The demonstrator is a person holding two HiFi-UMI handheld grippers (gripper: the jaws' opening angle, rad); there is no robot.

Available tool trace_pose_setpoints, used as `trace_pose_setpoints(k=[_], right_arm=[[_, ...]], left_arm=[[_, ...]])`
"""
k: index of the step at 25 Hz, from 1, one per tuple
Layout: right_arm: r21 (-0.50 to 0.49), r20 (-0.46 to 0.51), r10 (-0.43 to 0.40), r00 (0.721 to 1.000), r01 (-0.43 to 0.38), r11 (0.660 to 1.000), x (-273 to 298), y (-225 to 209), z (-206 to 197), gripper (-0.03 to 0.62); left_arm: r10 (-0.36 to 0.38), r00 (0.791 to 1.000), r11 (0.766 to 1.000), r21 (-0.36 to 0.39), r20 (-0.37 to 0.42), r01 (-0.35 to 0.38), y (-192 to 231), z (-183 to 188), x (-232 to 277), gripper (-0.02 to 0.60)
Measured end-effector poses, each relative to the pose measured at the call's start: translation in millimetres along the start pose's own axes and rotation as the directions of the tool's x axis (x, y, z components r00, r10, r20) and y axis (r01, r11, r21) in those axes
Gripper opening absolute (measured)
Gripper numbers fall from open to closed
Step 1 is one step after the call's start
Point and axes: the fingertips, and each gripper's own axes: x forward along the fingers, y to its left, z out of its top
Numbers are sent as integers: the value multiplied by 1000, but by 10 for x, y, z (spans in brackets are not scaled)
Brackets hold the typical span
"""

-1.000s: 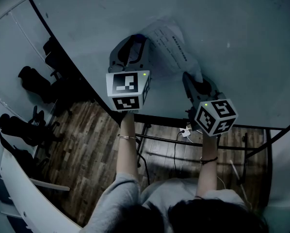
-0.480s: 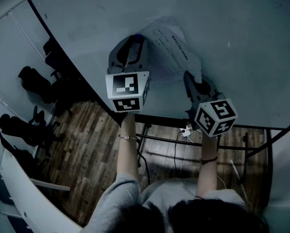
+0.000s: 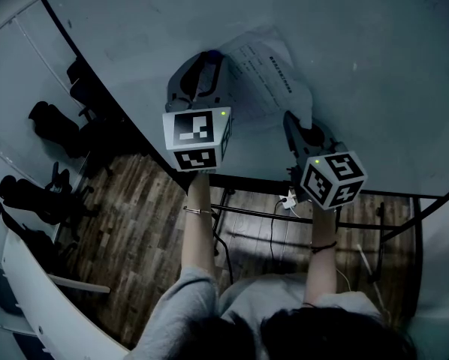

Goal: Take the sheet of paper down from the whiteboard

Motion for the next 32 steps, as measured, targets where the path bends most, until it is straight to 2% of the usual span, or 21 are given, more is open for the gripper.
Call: trace_pose_setpoints(k=[23,32], right_arm=[[65,-20,-9,1000,10,998,-41,-38,-87,2],[103,-42,-37,998,41,994,-61,-111,-178,2]], left_arm=[[9,1000,999,-32,3,-9,11,14,-23,129],[15,1000,999,-48,8,-14,6,10,-39,129]])
